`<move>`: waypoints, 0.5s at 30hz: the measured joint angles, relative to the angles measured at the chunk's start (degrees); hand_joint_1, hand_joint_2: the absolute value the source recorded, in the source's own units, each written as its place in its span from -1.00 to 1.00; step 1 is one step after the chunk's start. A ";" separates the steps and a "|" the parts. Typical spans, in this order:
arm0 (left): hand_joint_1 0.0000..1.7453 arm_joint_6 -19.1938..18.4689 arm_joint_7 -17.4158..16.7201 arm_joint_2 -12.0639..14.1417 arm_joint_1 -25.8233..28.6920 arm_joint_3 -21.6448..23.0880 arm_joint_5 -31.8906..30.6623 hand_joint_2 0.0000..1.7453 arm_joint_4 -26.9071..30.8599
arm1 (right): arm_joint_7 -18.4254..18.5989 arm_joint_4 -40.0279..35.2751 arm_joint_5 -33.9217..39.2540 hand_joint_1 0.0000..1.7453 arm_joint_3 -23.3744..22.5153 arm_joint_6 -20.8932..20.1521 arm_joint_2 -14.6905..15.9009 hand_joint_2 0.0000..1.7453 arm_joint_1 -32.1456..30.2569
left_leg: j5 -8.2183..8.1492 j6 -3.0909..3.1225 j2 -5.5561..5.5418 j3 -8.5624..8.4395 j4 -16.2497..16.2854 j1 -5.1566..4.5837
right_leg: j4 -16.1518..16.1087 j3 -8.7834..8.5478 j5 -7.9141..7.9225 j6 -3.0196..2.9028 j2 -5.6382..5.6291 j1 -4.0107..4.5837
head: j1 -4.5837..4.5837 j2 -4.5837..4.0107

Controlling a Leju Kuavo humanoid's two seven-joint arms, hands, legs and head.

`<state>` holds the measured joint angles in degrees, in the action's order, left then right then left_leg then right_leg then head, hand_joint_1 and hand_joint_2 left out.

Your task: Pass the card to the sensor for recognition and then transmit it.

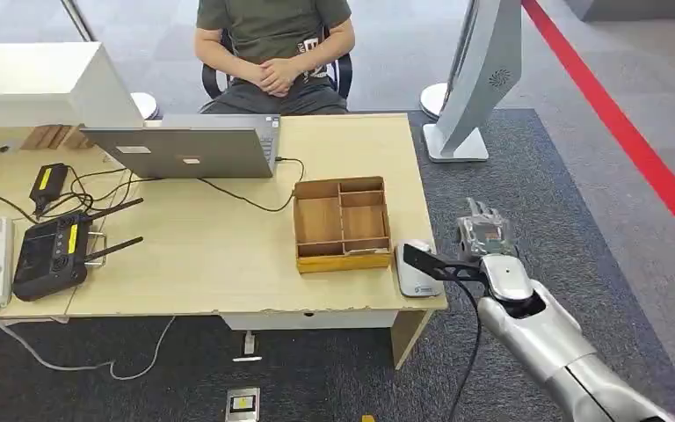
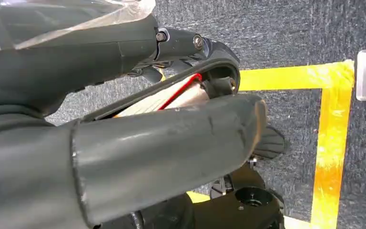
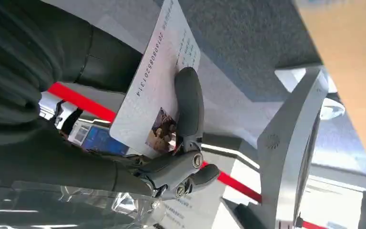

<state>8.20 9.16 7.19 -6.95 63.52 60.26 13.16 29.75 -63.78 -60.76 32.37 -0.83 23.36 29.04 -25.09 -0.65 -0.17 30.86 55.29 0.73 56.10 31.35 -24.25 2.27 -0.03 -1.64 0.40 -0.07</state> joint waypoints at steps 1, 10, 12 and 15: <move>-1.00 0.00 0.02 0.00 0.01 0.00 0.00 -1.00 -0.02 | 0.09 -0.59 0.09 1.00 0.00 -0.46 0.18 1.00 0.66 | 0.00 0.00 -0.02 -0.01 0.00 0.00 | 0.00 -0.01 0.00 0.00 0.00 0.00 | 0.02 -0.02; -1.00 0.87 -0.75 0.00 0.07 -0.04 1.44 -1.00 -0.13 | 2.38 -7.98 0.15 1.00 0.70 -2.60 0.70 1.00 8.79 | 0.01 0.00 -0.01 0.04 0.00 0.00 | 0.04 0.02 0.02 -0.01 -0.03 0.00 | 0.02 -0.02; -1.00 1.36 -0.99 -0.04 0.08 -0.04 1.64 -1.00 -0.13 | 2.43 -9.62 0.77 1.00 1.20 -2.89 0.00 1.00 11.10 | 0.01 -0.01 -0.01 0.05 -0.01 0.01 | 0.05 0.01 0.02 -0.02 -0.03 0.01 | 0.02 -0.02; -1.00 2.41 -0.94 -0.28 0.04 -0.15 2.08 -1.00 -0.11 | 1.40 -10.80 2.23 1.00 2.30 -2.36 -1.92 1.00 13.61 | 0.01 -0.01 -0.01 0.04 -0.01 0.03 | 0.05 0.00 0.01 -0.02 -0.03 0.03 | 0.02 0.00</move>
<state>10.60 8.22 6.91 -6.91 63.36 62.34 13.05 31.14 -74.58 -58.53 34.67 -3.19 21.44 42.65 -25.08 -0.66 -0.18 30.90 55.27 0.76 56.15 31.35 -24.24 2.25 -0.06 -1.60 0.42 -0.07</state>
